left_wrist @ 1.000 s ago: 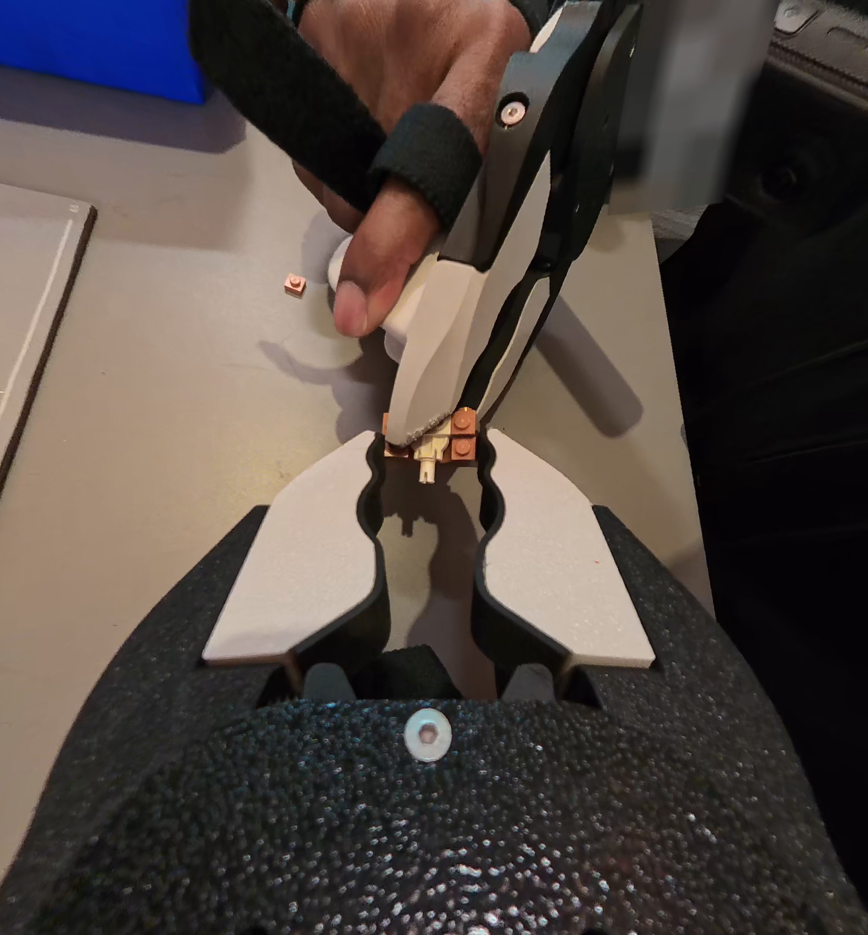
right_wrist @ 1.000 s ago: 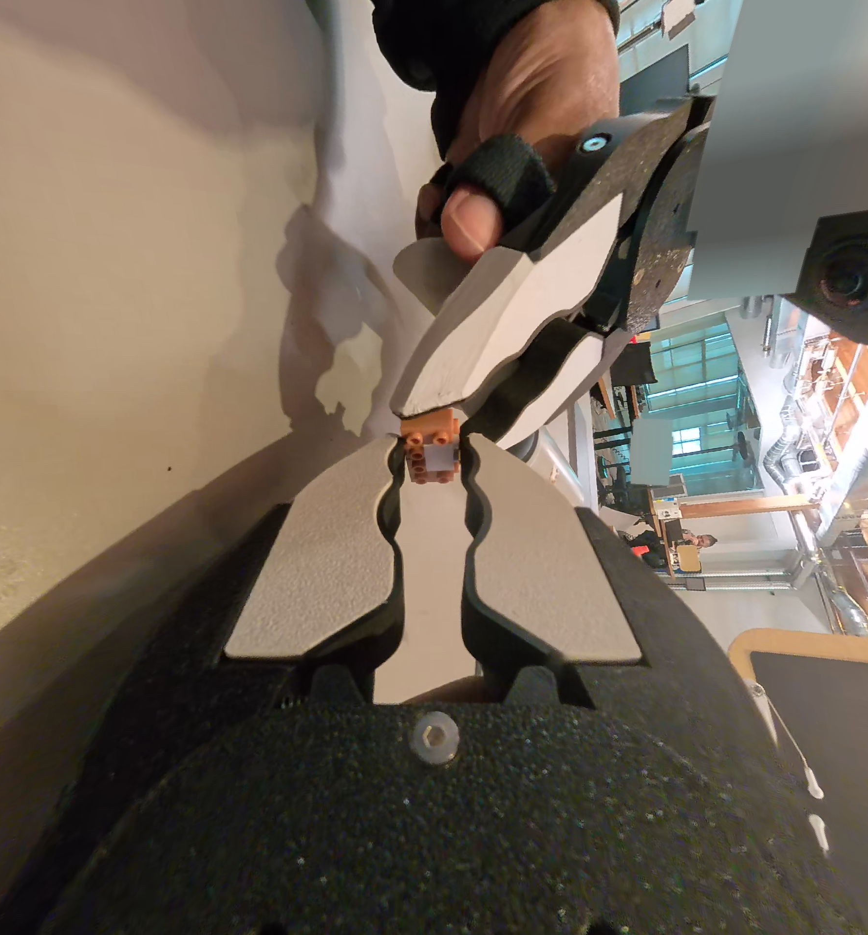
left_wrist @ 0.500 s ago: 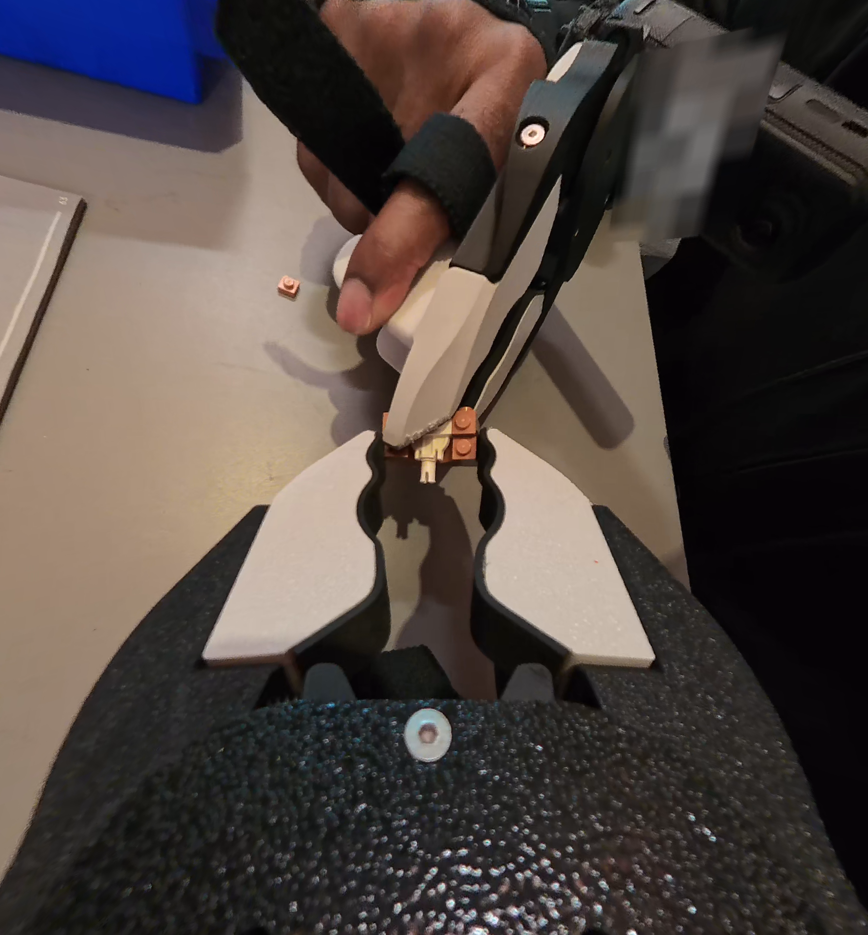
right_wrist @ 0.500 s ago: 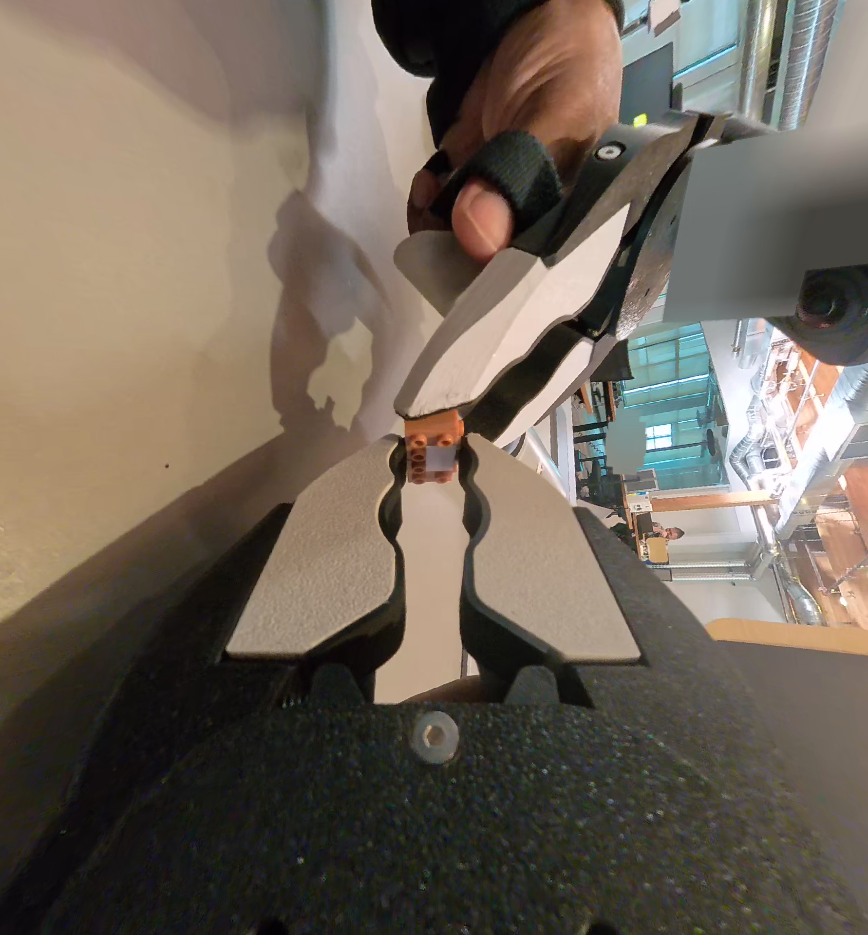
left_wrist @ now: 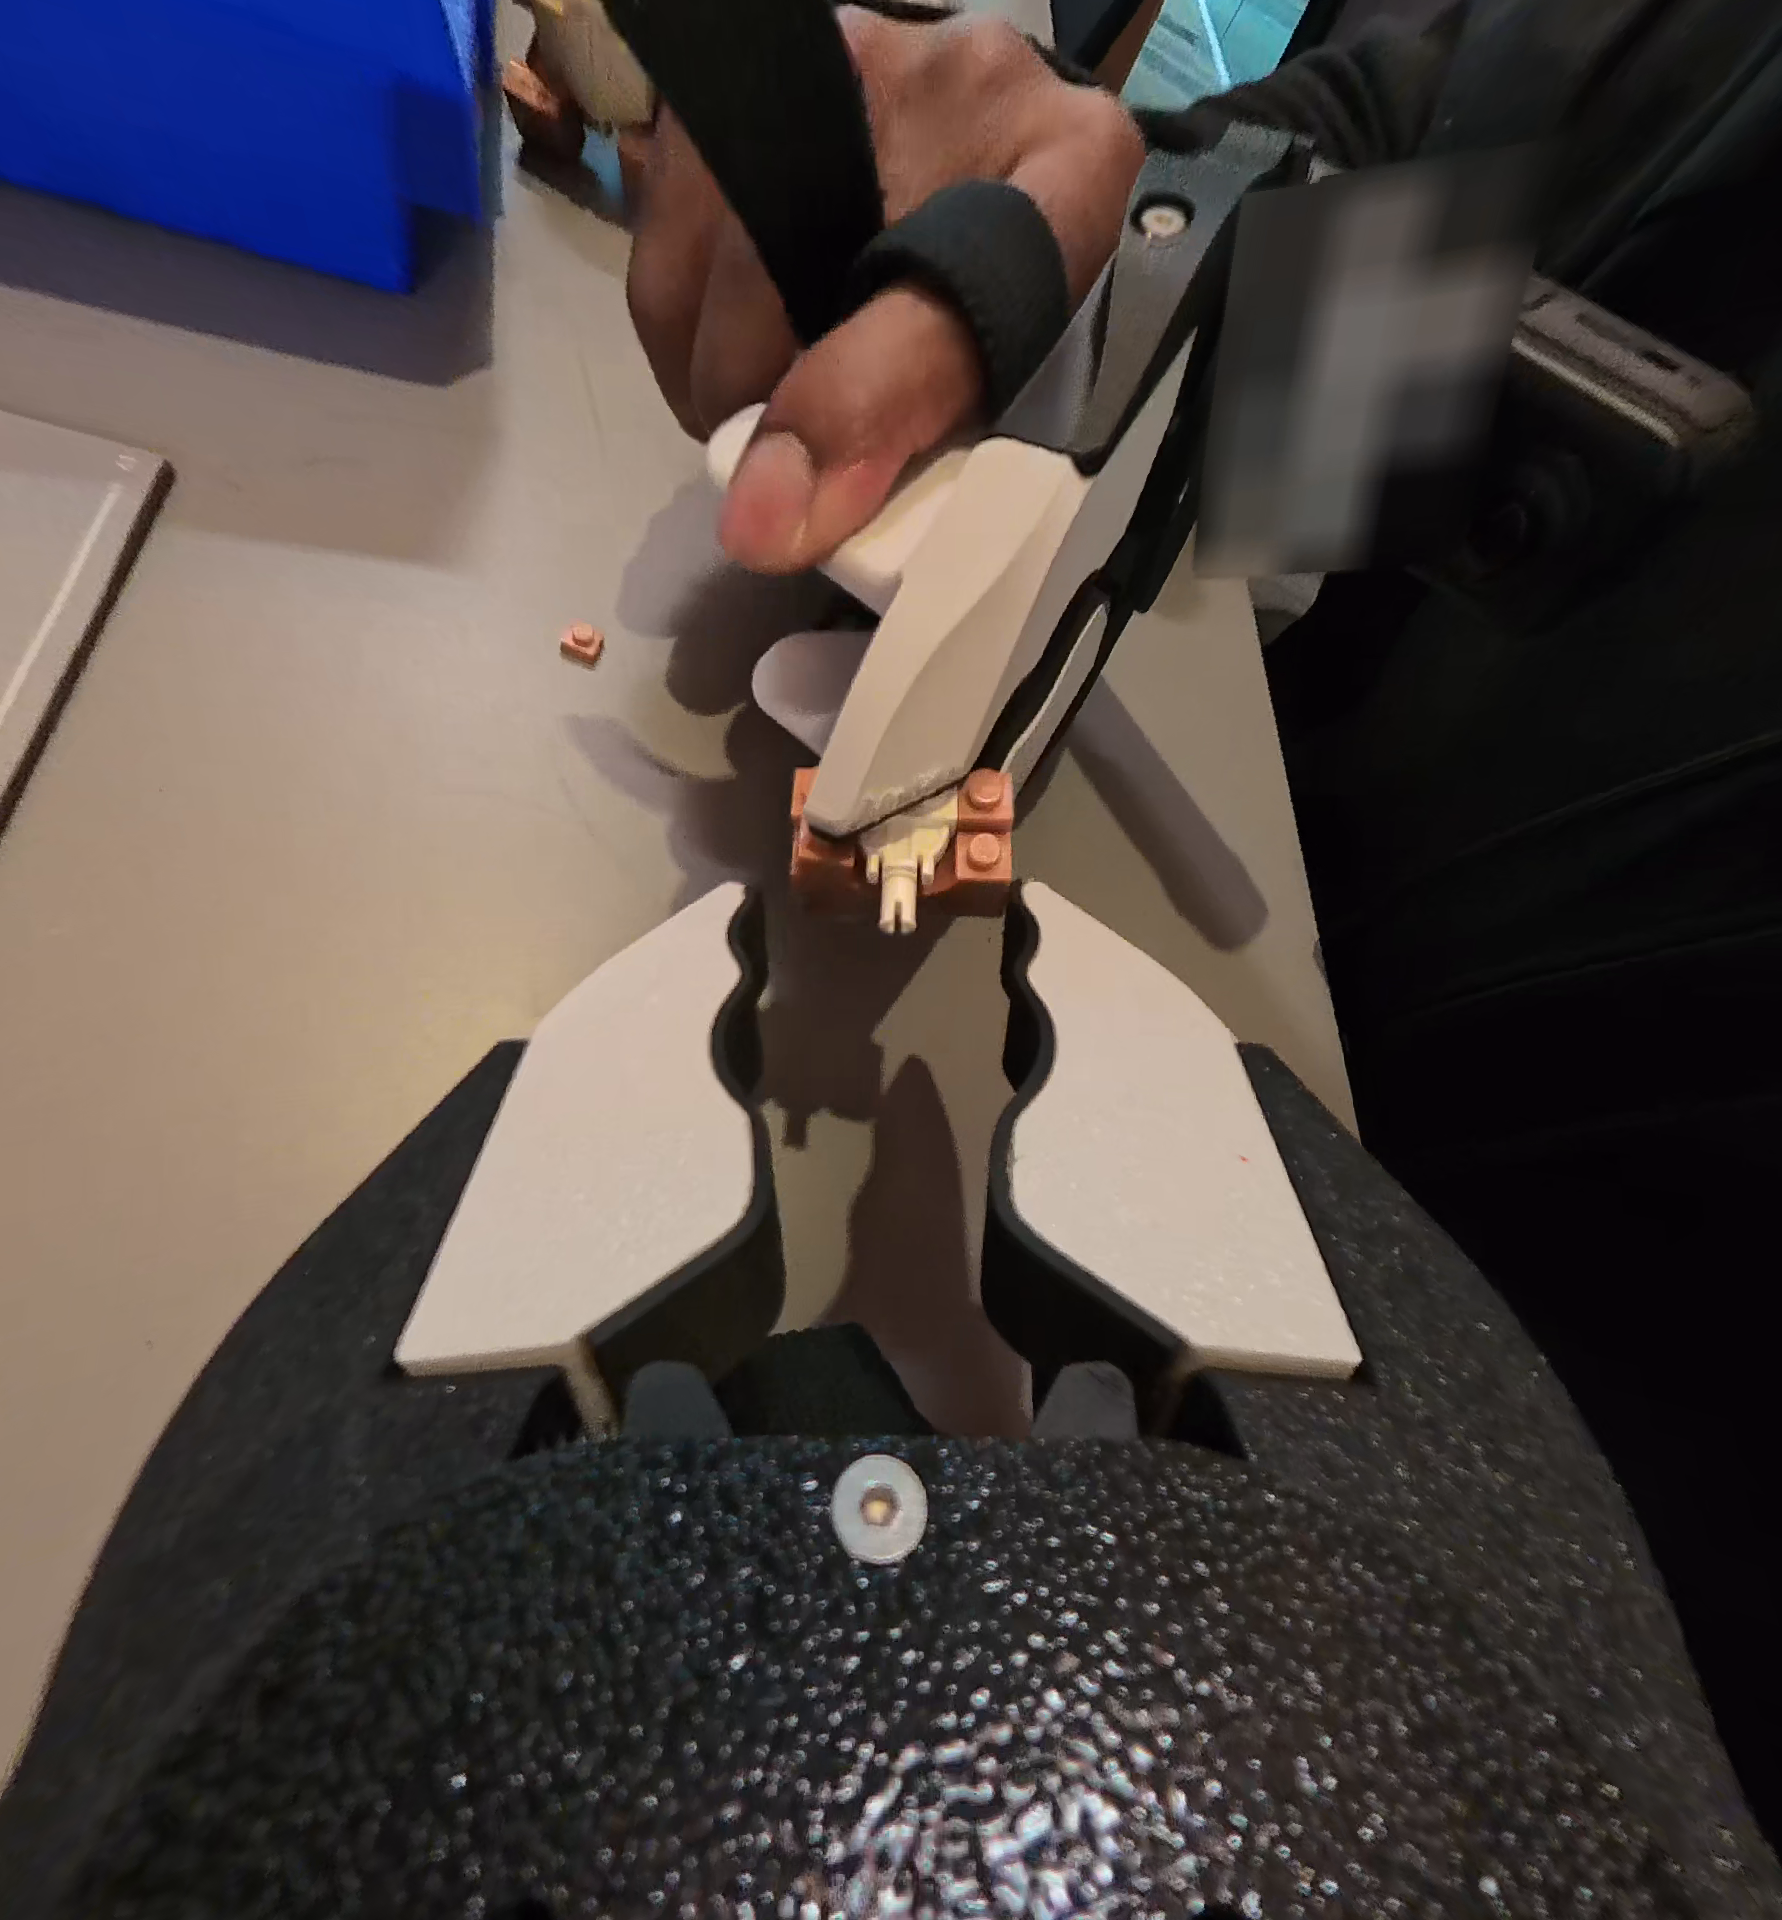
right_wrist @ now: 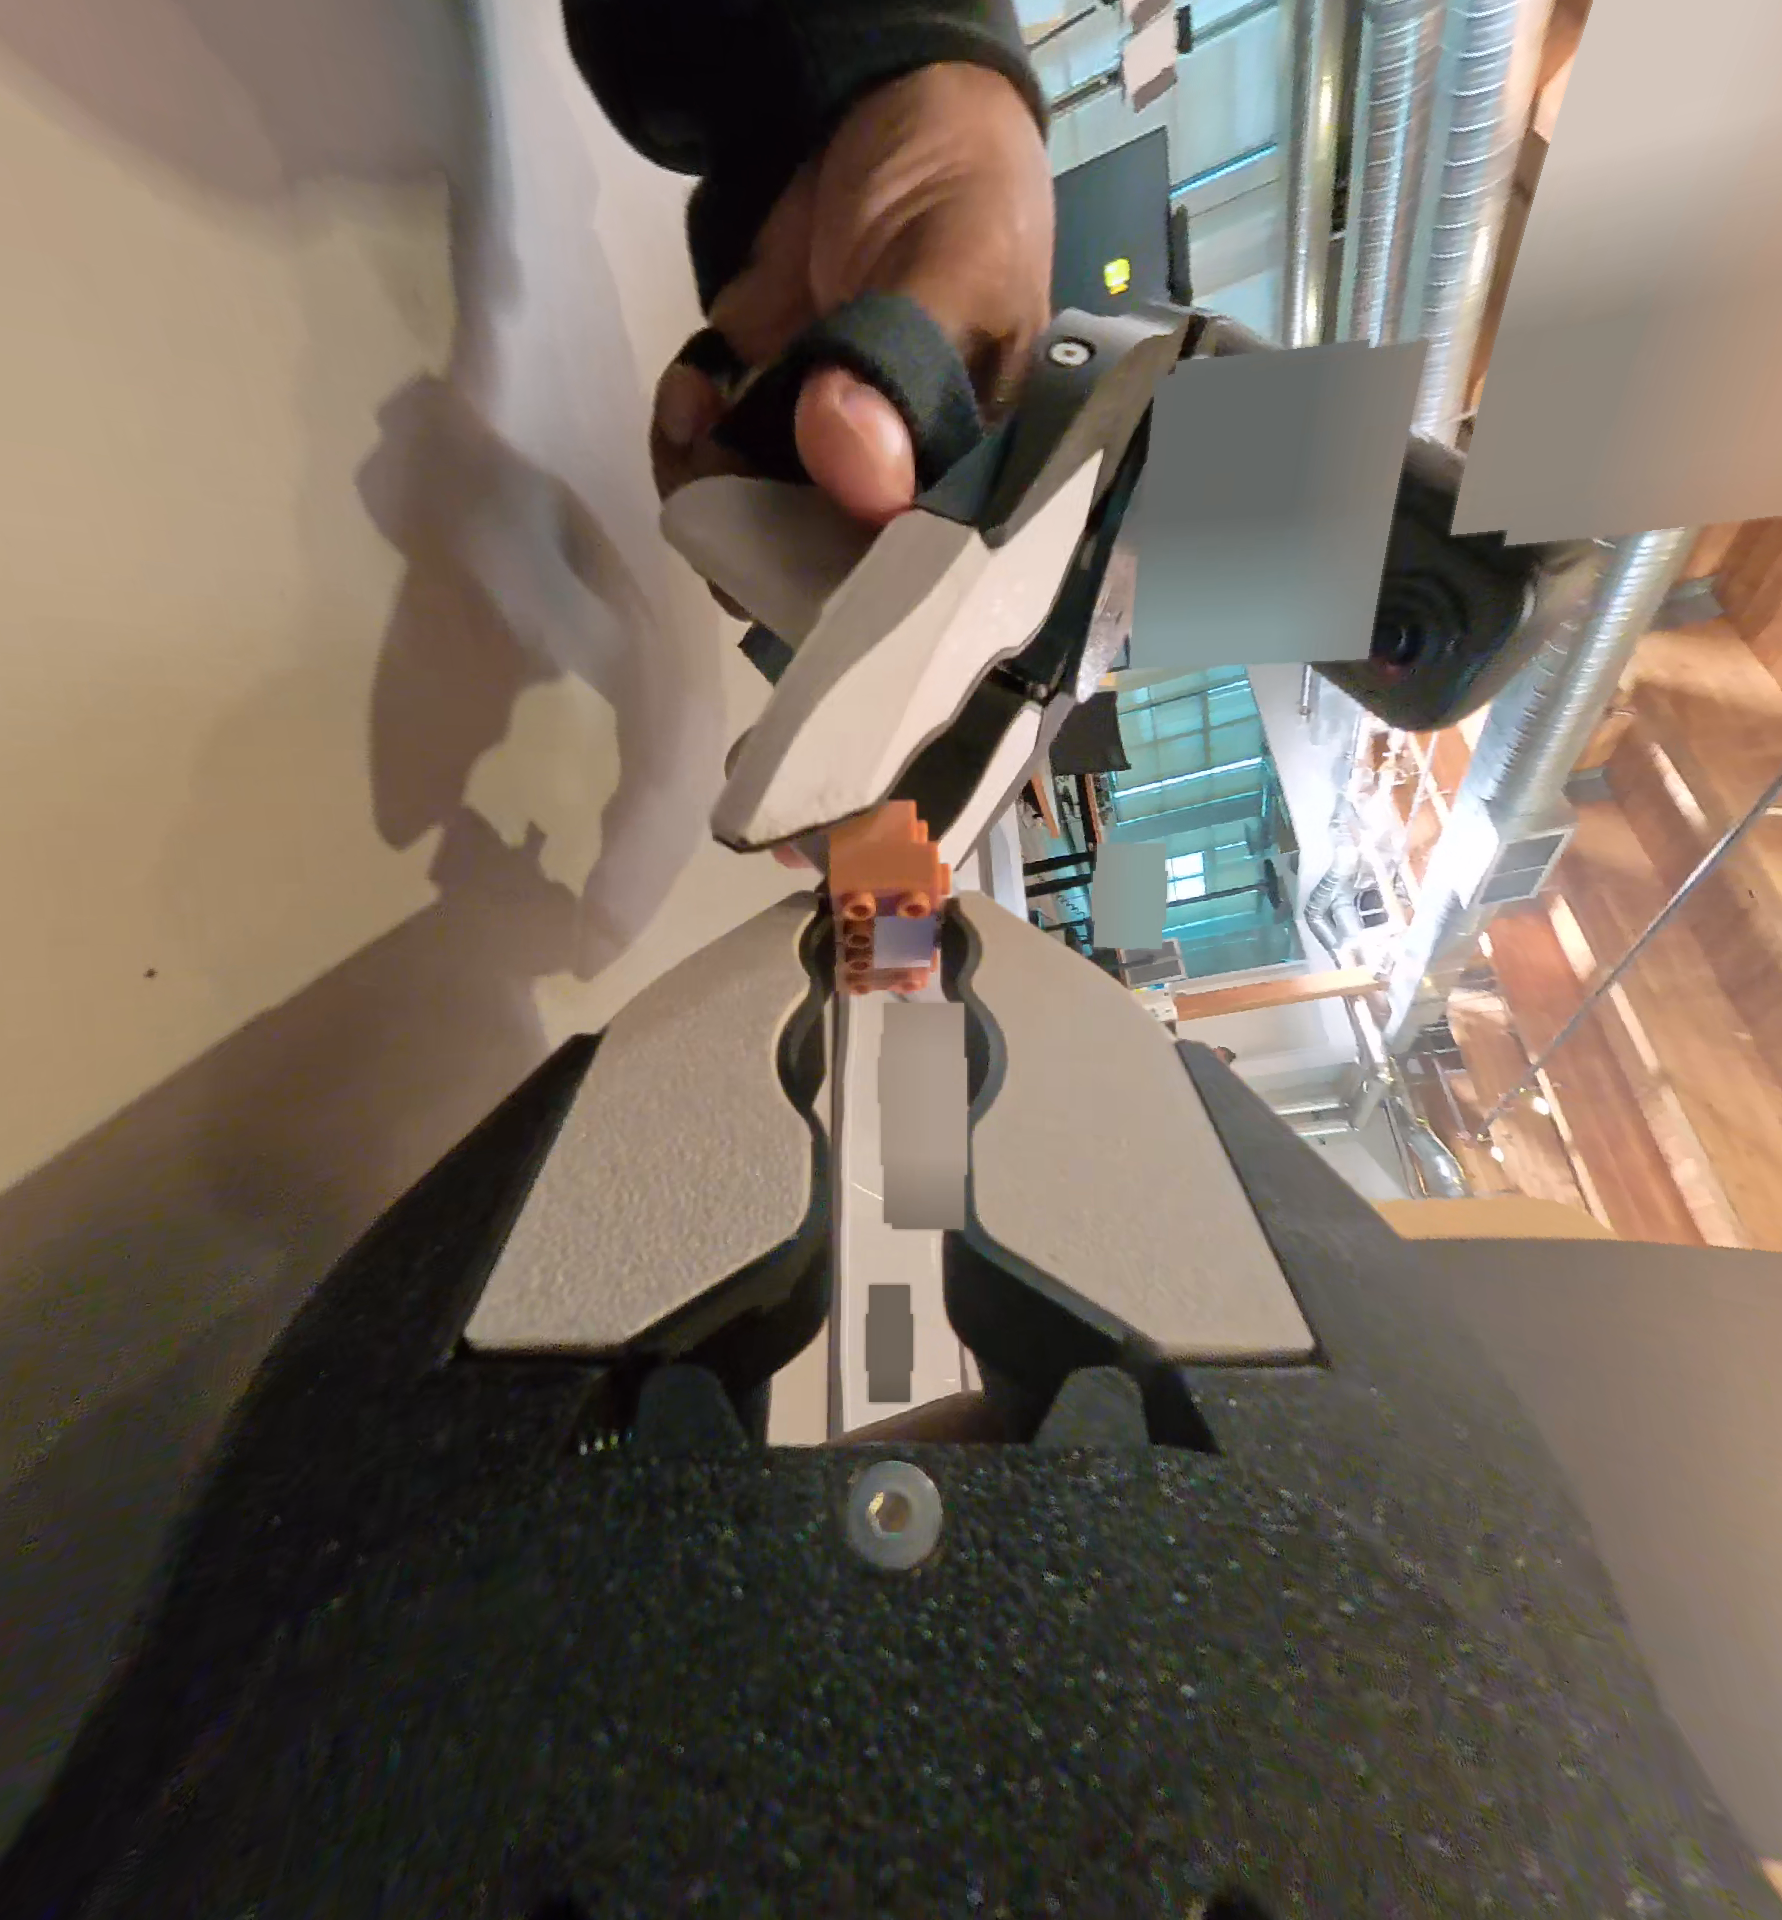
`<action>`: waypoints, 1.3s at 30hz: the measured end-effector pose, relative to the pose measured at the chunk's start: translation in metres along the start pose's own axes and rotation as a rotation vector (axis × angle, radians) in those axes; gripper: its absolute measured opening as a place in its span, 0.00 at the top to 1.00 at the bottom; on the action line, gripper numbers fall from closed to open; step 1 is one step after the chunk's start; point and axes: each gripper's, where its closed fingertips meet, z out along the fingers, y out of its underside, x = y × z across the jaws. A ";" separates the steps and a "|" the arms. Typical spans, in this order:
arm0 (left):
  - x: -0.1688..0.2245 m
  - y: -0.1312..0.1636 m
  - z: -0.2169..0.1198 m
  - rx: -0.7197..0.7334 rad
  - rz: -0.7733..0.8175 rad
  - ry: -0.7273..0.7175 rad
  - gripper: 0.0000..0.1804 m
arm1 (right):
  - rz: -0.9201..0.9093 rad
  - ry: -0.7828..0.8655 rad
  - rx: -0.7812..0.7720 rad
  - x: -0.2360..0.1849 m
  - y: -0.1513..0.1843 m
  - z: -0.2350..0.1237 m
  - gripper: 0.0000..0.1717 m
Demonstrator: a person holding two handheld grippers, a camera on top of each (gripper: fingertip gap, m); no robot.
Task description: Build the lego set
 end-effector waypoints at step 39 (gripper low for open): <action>-0.009 -0.016 -0.013 0.102 0.333 -0.148 0.81 | 0.449 -0.039 0.111 0.020 0.001 -0.004 0.89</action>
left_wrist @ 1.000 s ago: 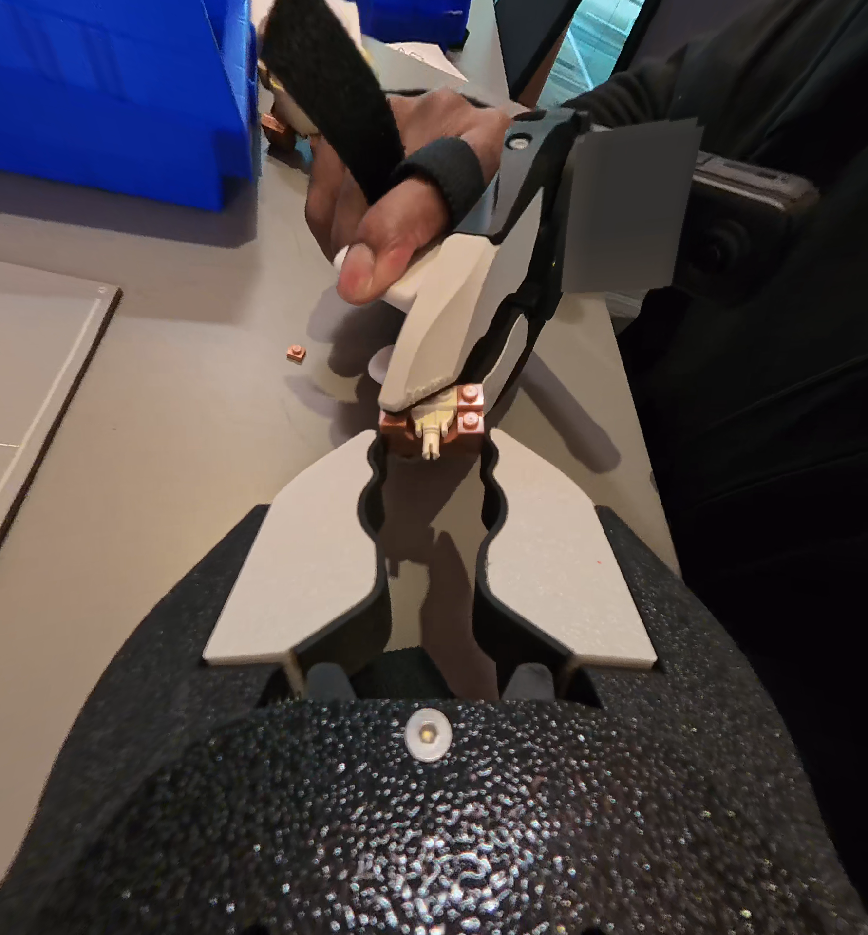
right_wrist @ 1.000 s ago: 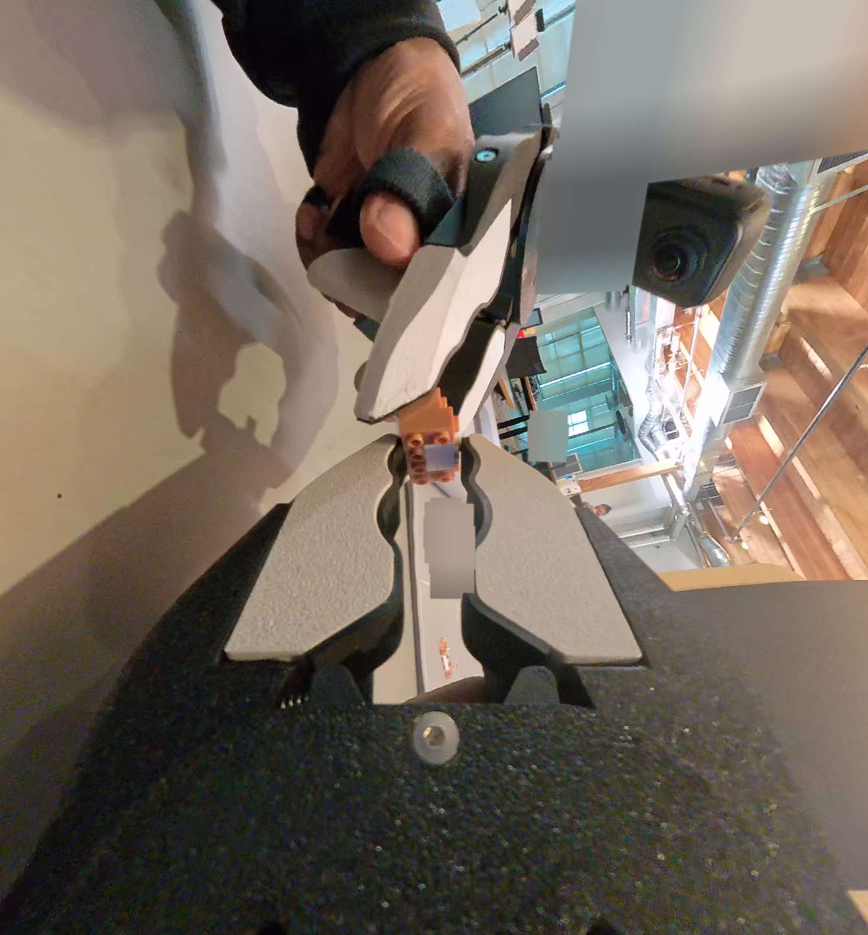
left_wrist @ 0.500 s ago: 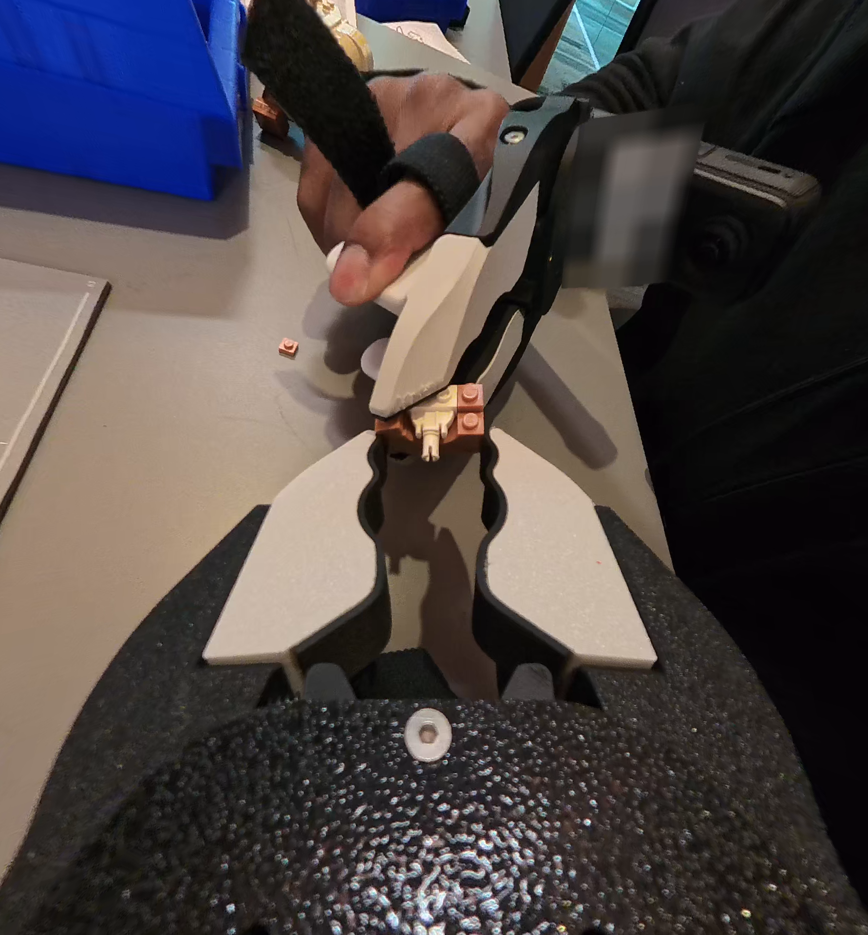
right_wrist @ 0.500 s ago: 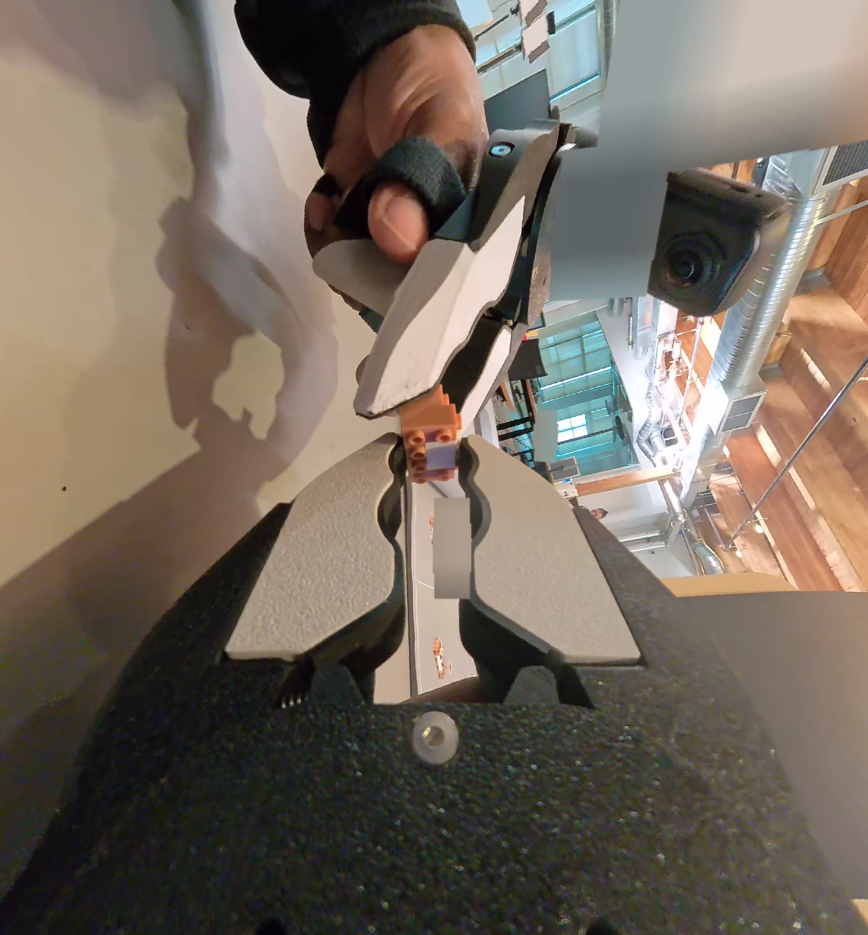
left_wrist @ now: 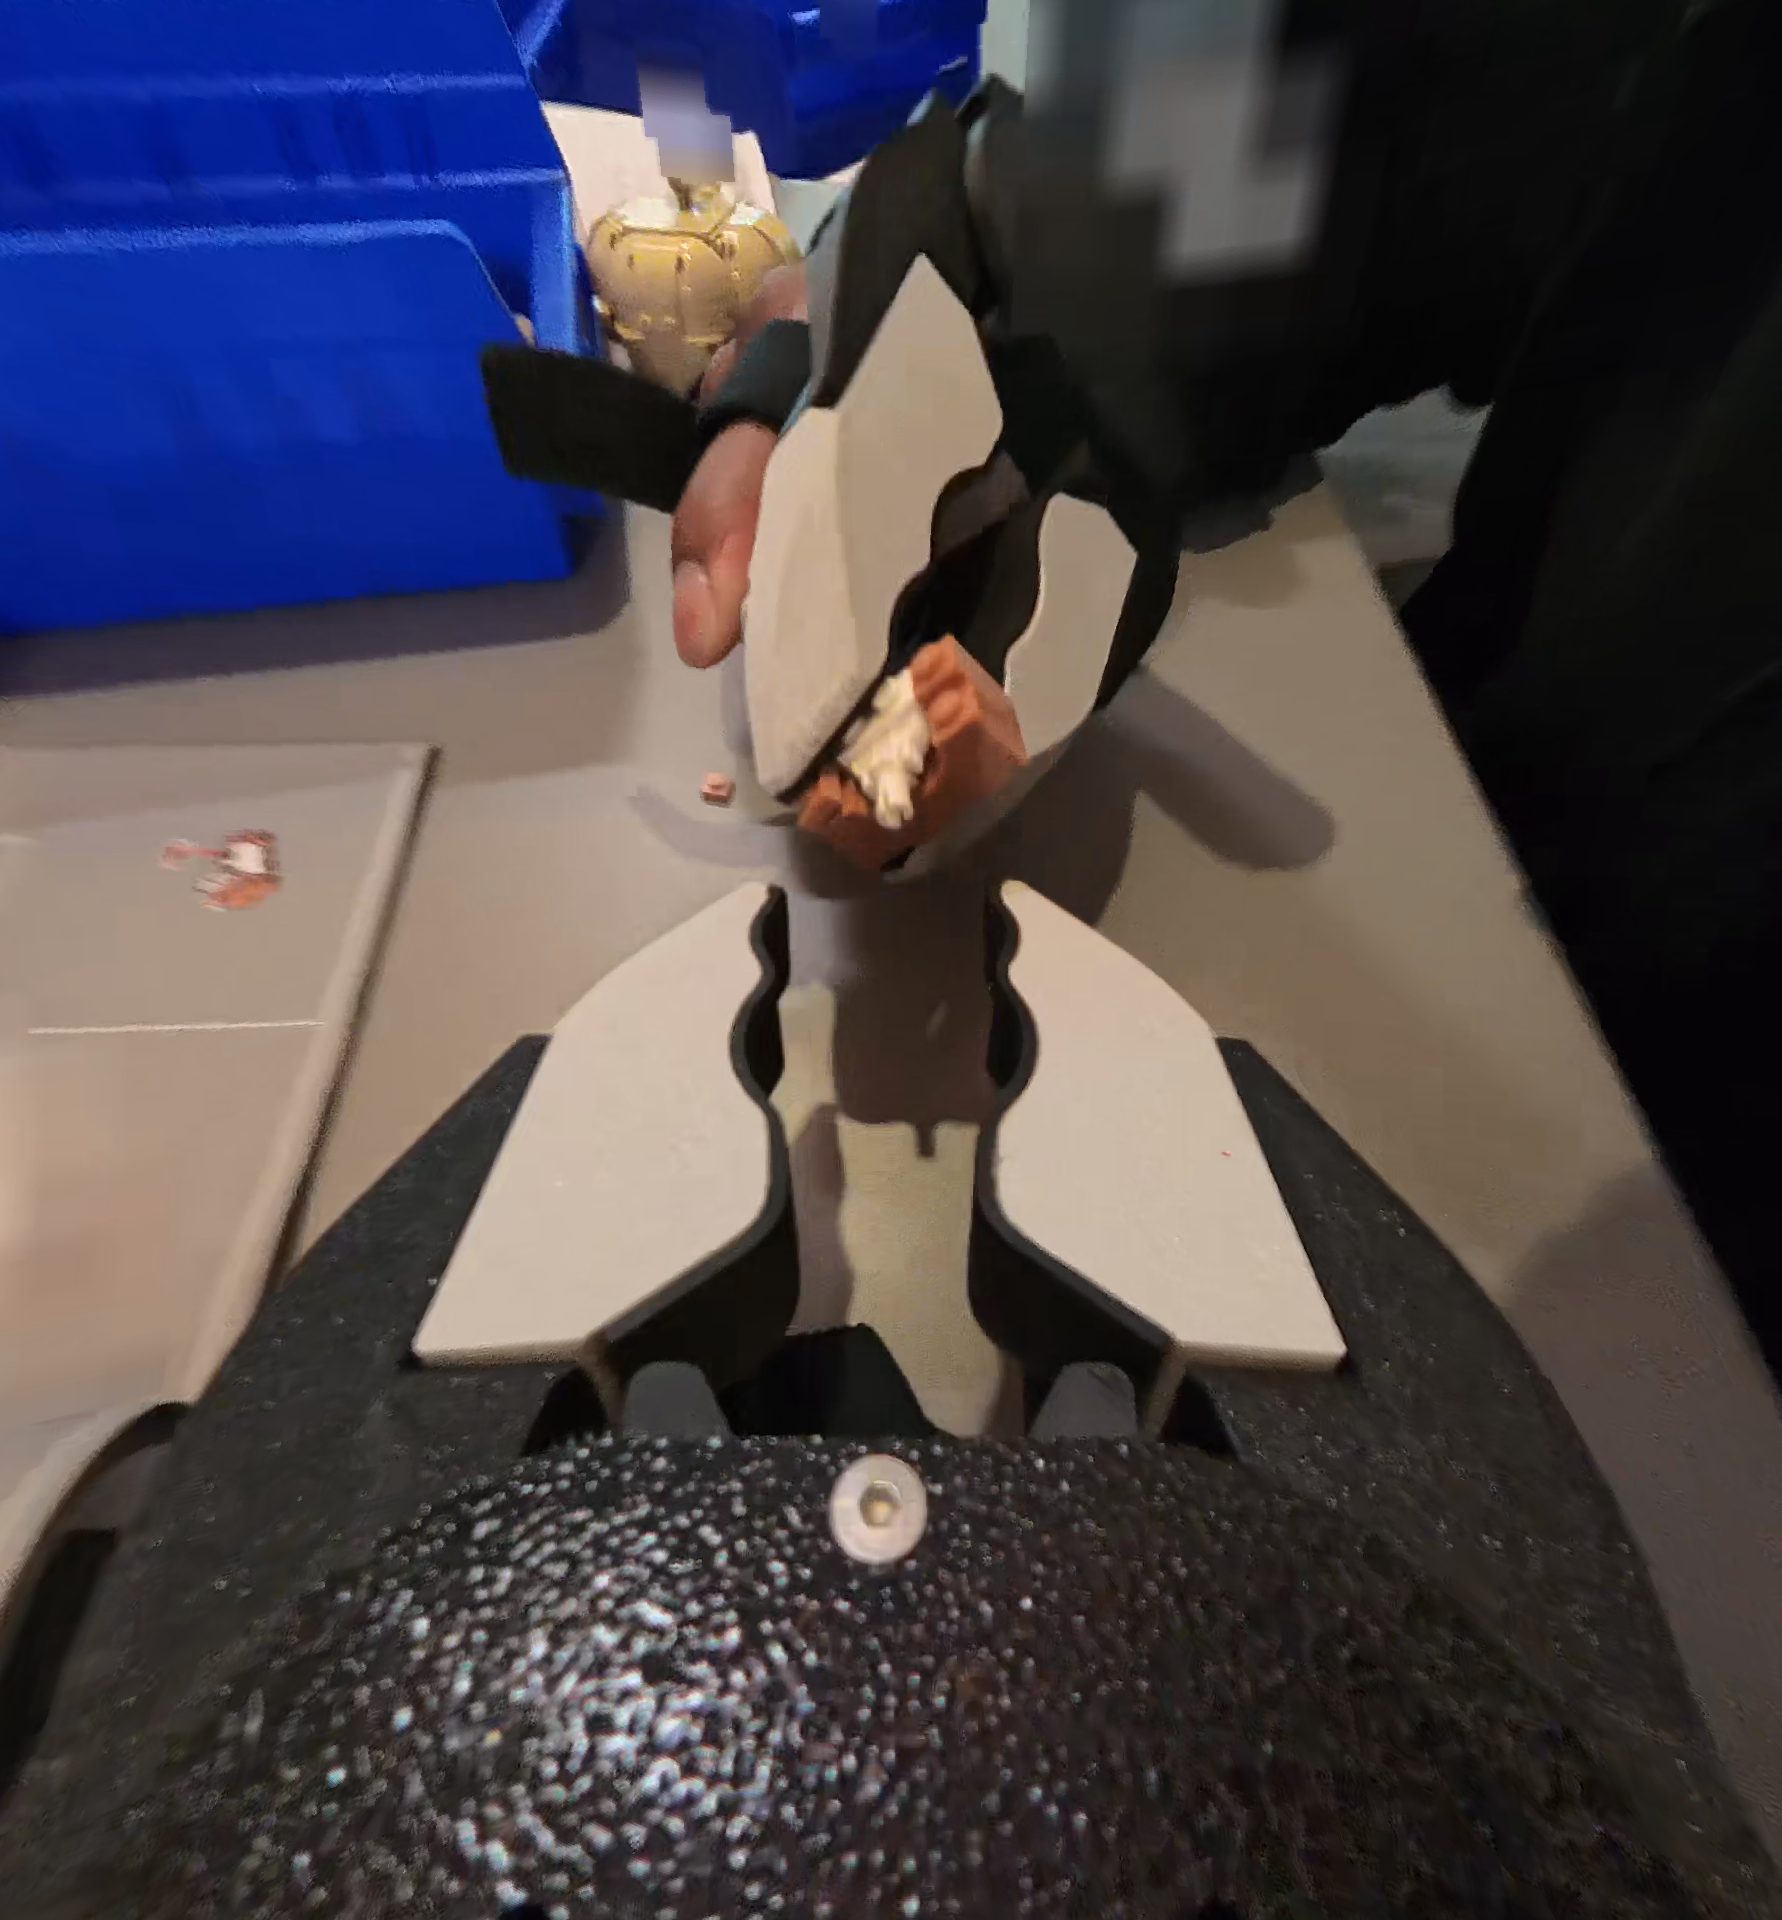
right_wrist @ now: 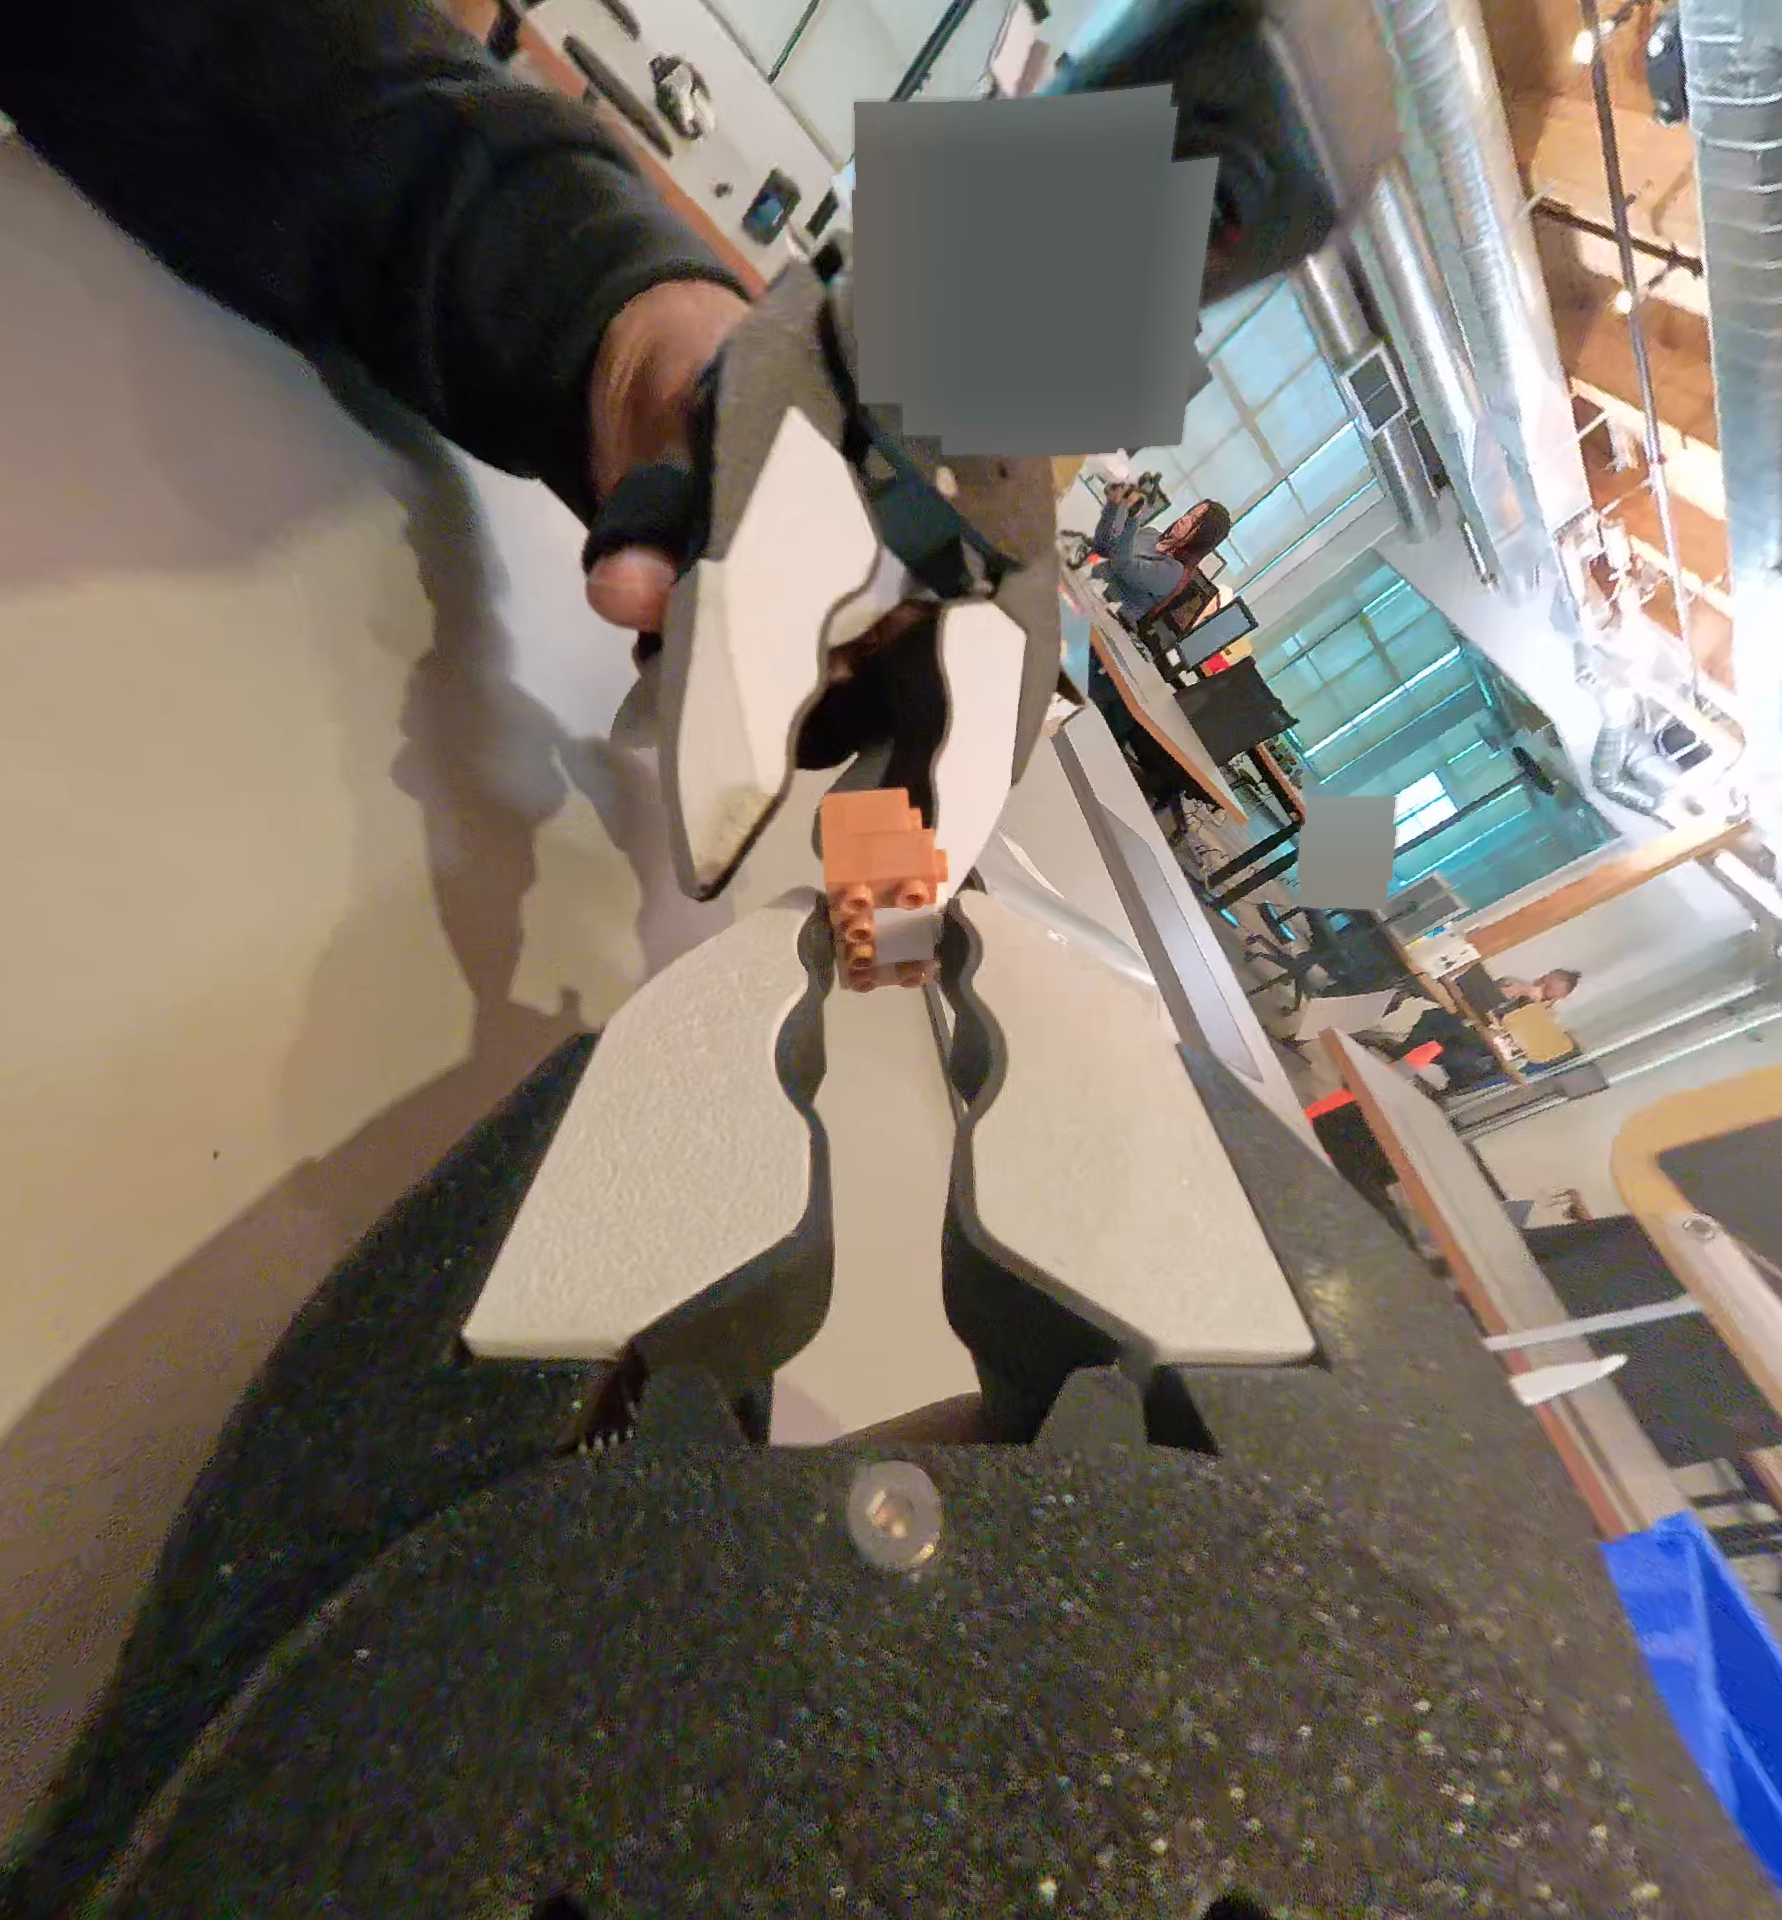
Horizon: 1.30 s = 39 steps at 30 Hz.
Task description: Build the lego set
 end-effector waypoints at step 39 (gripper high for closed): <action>-0.001 -0.018 -0.005 0.205 0.303 -0.147 0.91 | 0.106 -0.048 -0.006 -0.006 0.004 0.000 0.89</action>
